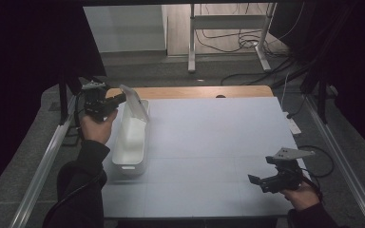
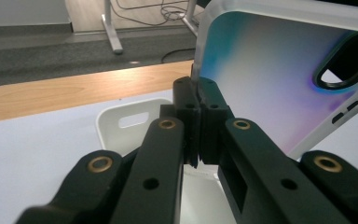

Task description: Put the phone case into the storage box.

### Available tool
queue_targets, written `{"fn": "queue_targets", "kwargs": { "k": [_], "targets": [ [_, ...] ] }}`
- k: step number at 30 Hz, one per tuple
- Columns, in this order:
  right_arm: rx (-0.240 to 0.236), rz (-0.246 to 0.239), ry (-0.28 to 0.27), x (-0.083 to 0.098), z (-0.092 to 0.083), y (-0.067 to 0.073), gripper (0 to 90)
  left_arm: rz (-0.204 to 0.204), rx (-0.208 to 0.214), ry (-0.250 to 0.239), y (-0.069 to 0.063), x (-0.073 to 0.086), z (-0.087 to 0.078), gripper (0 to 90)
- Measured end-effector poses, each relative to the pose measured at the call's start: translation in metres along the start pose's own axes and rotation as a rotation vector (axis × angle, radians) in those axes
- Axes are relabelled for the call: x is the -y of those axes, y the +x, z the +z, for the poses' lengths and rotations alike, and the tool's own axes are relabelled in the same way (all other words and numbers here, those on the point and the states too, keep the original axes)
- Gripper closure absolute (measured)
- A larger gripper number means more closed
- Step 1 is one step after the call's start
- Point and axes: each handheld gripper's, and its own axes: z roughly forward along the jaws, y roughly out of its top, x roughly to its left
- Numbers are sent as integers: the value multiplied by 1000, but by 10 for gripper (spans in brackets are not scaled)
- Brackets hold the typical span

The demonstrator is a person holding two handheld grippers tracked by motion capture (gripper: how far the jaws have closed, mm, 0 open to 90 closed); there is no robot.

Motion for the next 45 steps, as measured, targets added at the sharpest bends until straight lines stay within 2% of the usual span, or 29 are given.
{"fn": "queue_targets", "kwargs": {
  "k": [9, 15, 26, 45],
  "targets": [
    [10, 16, 2, 5, -5, -2, 0, -13, -46, 11, 8, -1, 7, 882],
    [8, 28, -17, 6, -7, -3, 0, -21, -72, 18, 13, -2, 12, 883],
    [6, 25, -9, 6, -6, -2, 0, -37, -135, 40, 22, -1, 27, 883],
    [0, 20, -1, 6, -5, -2, 0, -79, -184, 72, 35, 10, 56, 882]
  ]
}}
